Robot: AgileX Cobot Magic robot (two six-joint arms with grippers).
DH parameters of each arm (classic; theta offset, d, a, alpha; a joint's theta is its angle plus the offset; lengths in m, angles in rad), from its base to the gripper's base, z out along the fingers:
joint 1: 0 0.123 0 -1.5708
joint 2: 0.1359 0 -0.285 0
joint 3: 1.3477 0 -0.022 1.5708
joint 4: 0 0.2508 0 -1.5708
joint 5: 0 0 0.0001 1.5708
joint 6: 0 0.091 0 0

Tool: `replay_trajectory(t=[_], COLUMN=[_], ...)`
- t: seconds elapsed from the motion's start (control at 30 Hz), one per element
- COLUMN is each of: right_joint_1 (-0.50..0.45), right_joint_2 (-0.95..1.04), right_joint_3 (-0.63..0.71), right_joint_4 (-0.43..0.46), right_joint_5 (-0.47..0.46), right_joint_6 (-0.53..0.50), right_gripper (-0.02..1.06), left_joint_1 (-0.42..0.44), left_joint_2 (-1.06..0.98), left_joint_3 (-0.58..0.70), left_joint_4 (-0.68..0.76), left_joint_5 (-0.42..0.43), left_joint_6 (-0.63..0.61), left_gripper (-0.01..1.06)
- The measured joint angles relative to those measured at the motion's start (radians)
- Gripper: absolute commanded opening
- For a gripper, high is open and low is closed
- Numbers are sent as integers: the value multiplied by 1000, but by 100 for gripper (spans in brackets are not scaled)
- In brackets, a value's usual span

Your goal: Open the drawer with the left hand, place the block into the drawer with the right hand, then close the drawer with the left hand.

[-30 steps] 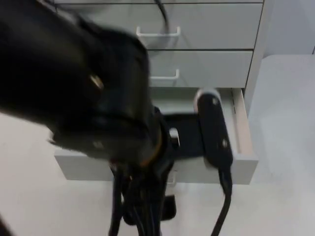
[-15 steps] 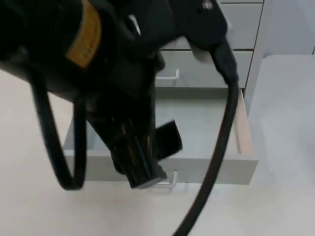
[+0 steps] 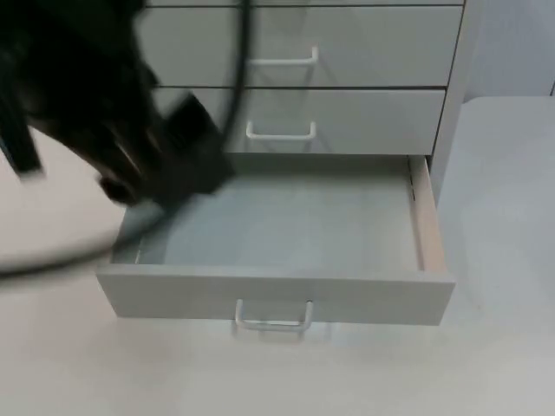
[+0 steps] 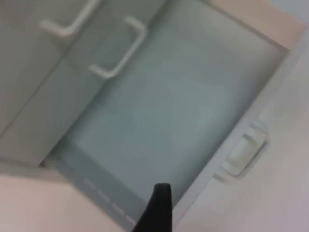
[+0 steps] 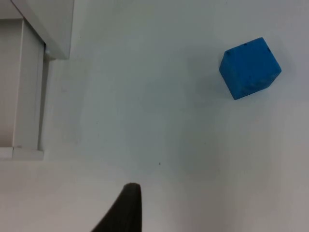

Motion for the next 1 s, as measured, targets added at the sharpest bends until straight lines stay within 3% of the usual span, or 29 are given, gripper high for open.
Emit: replay_trajectory(t=[0.13, 0.17, 0.3, 0.33, 0.5, 0.67, 1.0], right_joint_1=[0, 0, 0, 0, 0, 0, 0], right_joint_2=[0, 0, 0, 0, 0, 0, 0], right_joint_3=[0, 0, 0, 0, 0, 0, 0], right_joint_4=[0, 0, 2, 2, 6, 22, 22], right_joint_5=[0, 0, 0, 0, 0, 0, -2], right_joint_6=[0, 0, 0, 0, 0, 0, 0], right_gripper=[105, 105, 105, 105, 105, 105, 105], left_joint_1=[213, 213, 421, 421, 658, 768, 800], left_joint_2=[-70, -70, -132, -132, -211, -259, -340], left_joint_3=[0, 0, 2, 2, 83, 160, 203], left_joint_4=[-126, -126, -214, -214, -341, -382, -396], left_joint_5=[35, 35, 84, 84, 101, 98, 82], left_joint_6=[60, 60, 68, 68, 68, 70, 70], left_gripper=[82, 82, 82, 82, 82, 82, 82])
